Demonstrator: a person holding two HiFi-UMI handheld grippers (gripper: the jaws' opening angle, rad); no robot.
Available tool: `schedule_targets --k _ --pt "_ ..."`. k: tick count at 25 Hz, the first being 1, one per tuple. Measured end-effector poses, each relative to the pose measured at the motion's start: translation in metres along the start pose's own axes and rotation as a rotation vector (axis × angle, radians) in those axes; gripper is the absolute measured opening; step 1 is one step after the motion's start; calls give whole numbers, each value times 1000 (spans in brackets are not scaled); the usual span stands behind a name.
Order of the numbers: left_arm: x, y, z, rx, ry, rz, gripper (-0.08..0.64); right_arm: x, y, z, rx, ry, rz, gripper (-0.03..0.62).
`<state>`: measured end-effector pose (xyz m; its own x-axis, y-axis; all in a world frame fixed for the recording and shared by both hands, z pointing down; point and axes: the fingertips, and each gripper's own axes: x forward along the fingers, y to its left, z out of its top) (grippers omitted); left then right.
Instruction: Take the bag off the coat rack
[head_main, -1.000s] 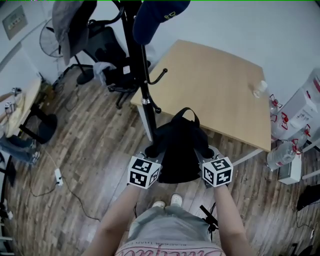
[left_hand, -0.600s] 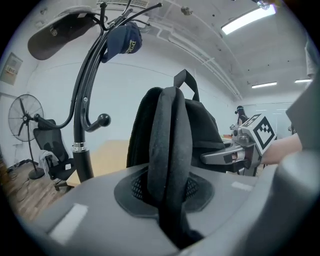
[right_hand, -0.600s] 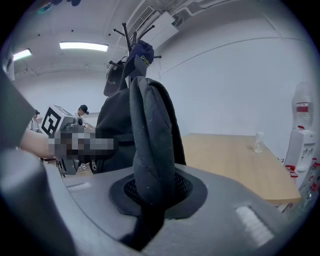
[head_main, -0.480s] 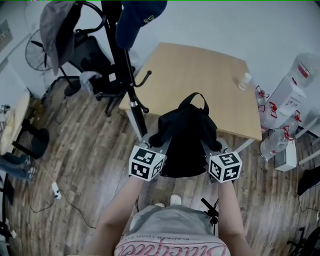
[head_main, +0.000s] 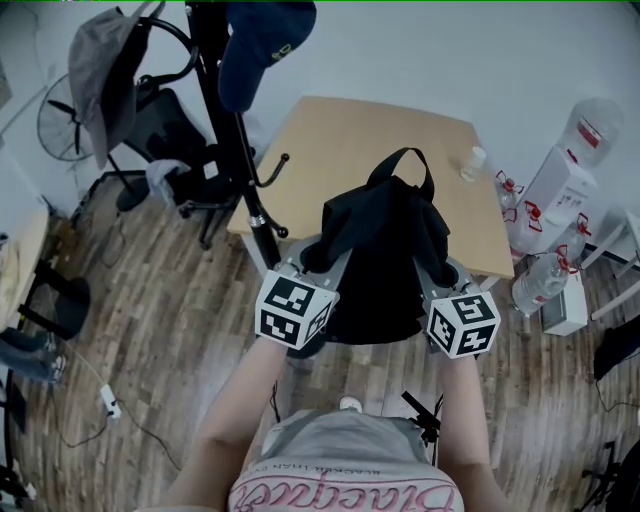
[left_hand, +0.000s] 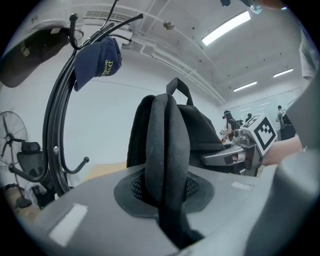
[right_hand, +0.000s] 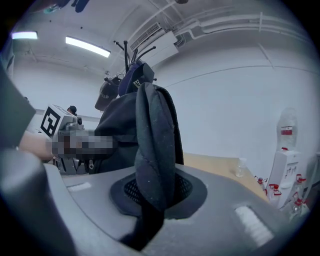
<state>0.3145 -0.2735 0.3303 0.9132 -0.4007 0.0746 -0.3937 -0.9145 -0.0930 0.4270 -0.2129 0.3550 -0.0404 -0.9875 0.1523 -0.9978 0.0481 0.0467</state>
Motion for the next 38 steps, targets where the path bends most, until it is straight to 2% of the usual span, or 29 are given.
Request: schedule_targets --k 8,17,27,38 --pt "12 3 46 59 -105 -30 78 -10 -11 46 -99 -98 -59 40" --pt "21 -2 84 99 -171 -49 80 -20 -25 82 -139 -141 -101 40" --pt "24 -5 100 115 -204 -58 80 -26 -29 94 -139 -167 -140 38" --pt "17 -8 112 134 -219 -57 78 -35 -25 105 -148 -183 -144 38"
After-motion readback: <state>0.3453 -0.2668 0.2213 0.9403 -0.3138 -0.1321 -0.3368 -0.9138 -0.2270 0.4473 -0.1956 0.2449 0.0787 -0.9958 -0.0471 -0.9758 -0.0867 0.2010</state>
